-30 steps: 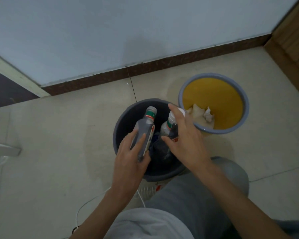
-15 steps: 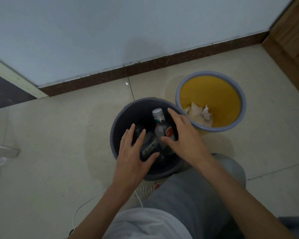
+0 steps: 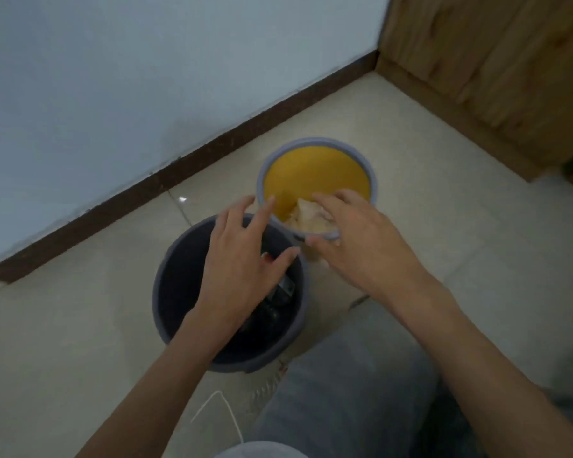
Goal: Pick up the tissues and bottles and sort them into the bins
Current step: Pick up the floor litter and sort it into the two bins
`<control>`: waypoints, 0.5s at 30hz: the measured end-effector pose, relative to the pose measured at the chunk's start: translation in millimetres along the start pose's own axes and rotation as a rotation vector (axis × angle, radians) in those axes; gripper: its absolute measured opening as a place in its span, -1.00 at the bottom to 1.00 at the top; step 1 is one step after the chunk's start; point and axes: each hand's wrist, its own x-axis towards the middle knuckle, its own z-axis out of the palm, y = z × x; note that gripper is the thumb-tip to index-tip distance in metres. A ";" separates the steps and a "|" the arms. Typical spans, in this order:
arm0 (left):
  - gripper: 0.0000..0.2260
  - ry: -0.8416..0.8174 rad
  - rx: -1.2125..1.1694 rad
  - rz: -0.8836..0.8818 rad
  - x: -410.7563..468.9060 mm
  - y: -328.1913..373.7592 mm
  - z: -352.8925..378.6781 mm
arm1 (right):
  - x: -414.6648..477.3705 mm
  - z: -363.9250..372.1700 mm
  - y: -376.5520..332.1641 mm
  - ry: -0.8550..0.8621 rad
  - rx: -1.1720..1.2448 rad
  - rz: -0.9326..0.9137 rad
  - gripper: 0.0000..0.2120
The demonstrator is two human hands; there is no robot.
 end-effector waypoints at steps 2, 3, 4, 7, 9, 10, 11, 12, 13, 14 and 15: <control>-0.27 -0.028 -0.031 0.132 22.4 27.8 -0.3 | -25.4 -32.9 14.9 0.093 -0.043 0.099 -0.43; -0.28 -0.038 -0.039 0.189 31.2 43.7 0.9 | -40.3 -50.7 21.7 0.127 -0.076 0.152 -0.44; -0.29 -0.043 -0.040 0.239 38.0 60.0 3.0 | -56.5 -68.2 28.6 0.144 -0.111 0.207 -0.45; -0.32 -0.036 -0.035 0.373 45.6 102.3 11.5 | -104.6 -116.5 46.3 0.141 -0.216 0.357 -0.47; -0.31 -0.072 -0.048 0.420 39.3 119.5 16.2 | -129.0 -136.0 55.8 0.126 -0.237 0.429 -0.46; -0.30 -0.093 -0.055 0.426 34.6 125.7 17.0 | -137.8 -140.2 60.6 0.122 -0.232 0.458 -0.45; -0.30 -0.106 -0.058 0.431 29.0 129.9 18.0 | -144.4 -139.9 66.5 0.116 -0.228 0.484 -0.45; -0.29 -0.115 -0.055 0.435 21.6 131.9 19.0 | -150.3 -135.8 72.5 0.105 -0.221 0.510 -0.45; -0.29 -0.123 -0.052 0.434 12.0 132.0 20.1 | -155.9 -126.7 78.5 0.089 -0.206 0.536 -0.45; -0.29 -0.130 -0.061 0.423 1.2 130.5 21.8 | -161.6 -113.9 83.4 0.074 -0.190 0.558 -0.45; -0.29 -0.143 -0.088 0.405 -11.2 127.8 25.1 | -168.1 -97.3 87.5 0.067 -0.169 0.574 -0.46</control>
